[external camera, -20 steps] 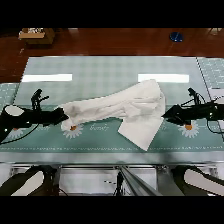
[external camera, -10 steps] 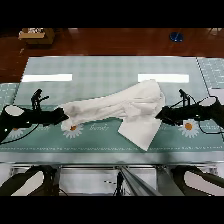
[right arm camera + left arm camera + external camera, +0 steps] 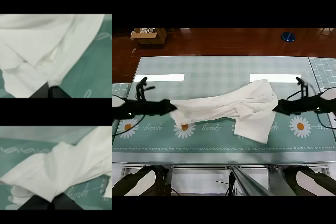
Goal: Fold the shirts.
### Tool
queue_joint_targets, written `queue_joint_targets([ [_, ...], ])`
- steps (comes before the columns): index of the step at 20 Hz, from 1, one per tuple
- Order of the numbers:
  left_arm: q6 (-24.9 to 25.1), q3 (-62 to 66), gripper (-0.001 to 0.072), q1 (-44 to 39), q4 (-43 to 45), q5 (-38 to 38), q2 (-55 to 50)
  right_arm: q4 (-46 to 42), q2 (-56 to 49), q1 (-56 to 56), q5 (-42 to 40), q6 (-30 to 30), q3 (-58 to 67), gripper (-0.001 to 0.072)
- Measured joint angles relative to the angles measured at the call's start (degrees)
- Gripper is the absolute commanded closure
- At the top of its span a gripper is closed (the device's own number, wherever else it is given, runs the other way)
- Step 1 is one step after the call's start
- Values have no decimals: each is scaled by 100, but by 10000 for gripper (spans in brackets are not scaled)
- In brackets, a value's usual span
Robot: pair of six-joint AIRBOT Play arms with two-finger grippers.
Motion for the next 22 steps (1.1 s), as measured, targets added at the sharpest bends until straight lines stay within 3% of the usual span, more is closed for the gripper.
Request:
queue_joint_targets([
  [6, 188, 1593, 687, 153, -291, -822, 96, 35, 1176, 0, 319, 31, 1303, 695],
  [12, 221, 3220, 686, 229, -608, -1294, 275, 48, 1718, 0, 435, 321, 2688, 695],
  [19, -295, 5469, 687, 964, -625, -1325, 975, -142, 1832, 0, 468, 780, 4937, 695],
  [22, -822, 5912, 688, 1222, -39, -1475, 1445, -479, 1882, 0, 820, 1137, 5687, 695],
])
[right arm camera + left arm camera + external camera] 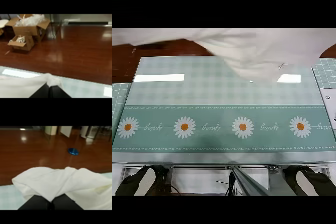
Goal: Fold the shirts.
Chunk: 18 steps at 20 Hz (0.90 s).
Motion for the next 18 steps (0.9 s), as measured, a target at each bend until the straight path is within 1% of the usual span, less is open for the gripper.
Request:
queue_joint_targets([
  [3, -544, 160, 687, 63, 595, -691, 299, -164, 162, 4, 671, 210, 361, 695],
  [5, -782, 208, 687, 37, 688, -1335, 413, -238, 317, 4, 1165, 289, 468, 695],
  [8, -962, 212, 687, -72, 623, -2286, 529, -649, 501, 4, 2144, 343, 535, 695],
  [10, -1012, 44, 687, -168, 557, -2662, 638, -898, 586, 11, 2680, 378, 505, 695],
  [12, -1049, -376, 687, -236, 525, -2857, 782, -1038, 640, 11, 2992, 396, 348, 695],
  [14, -1067, -1095, 687, -273, 505, -2981, 968, -1128, 658, 11, 3169, 393, -52, 695],
  [16, -1075, -2096, 687, -299, 485, -2968, 1147, -1193, 667, 11, 3233, 308, -721, 695],
  [18, -1088, -3270, 687, -350, 459, -2712, 1261, -1220, 629, 11, 3047, 214, -1550, 695],
])
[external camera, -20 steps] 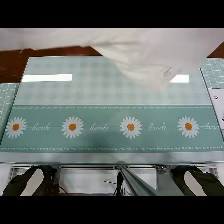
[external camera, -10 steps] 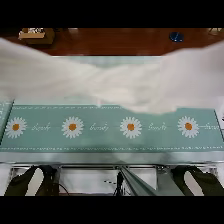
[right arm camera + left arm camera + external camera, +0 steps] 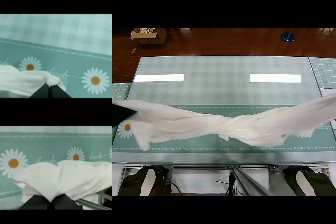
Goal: Fold the shirts.
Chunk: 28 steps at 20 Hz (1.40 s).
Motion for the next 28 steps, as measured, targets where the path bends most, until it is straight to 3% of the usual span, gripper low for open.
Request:
queue_joint_targets([
  [3, 87, -1816, 685, -153, -304, 723, 17, 35, -195, 0, -625, -79, -1099, 695],
  [4, 166, -2337, 654, -216, -452, 1023, -7, 79, -310, 0, -868, -103, -1368, 695],
  [5, 251, -2815, 533, -273, -619, 1322, -46, 111, -439, 0, -1062, -125, -1554, 695],
  [7, 459, -3602, 166, -358, -1036, 1952, -162, 205, -743, 0, -1373, -199, -1799, 694],
  [8, 595, -3821, 55, -382, -1211, 2214, -212, 245, -883, 0, -1473, -243, -1869, 695],
  [9, 748, -3974, 11, -398, -1351, 2448, -249, 273, -1029, 0, -1563, -293, -1923, 695],
  [14, 1246, -4063, 12, -348, -1182, 2955, -326, 343, -1521, 0, -1867, -514, -2037, 694],
  [21, 1268, -4262, 18, -306, 424, 2208, -354, 291, -1718, 0, -2426, -614, -2068, 694],
  [28, 1180, -4321, 24, -374, 852, 1982, -870, 33, -1735, 0, -2645, -638, -2068, 694],
])
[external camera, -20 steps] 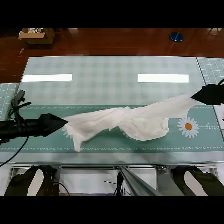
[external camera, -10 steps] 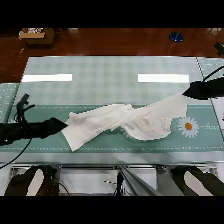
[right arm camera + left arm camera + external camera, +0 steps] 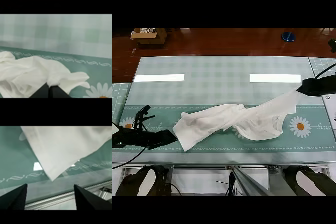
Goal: Fold the shirts.
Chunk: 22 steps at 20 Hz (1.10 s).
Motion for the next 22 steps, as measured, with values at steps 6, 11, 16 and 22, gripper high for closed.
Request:
queue_joint_targets([
  [6, 247, -7, 24, -621, -531, 470, -1419, -109, 0, 0, -85, -11, 0, 694],
  [11, 278, 2, 118, -1478, -1126, 903, -2472, -195, 0, 0, -101, -11, 0, 694],
  [16, 153, 13, 688, -1891, -1213, 1132, -3274, -221, 0, 0, -103, -7, 0, 694],
  [22, 310, 560, 690, -1974, -850, 1370, -2756, -234, 0, 0, -33, -4, 0, 694],
])
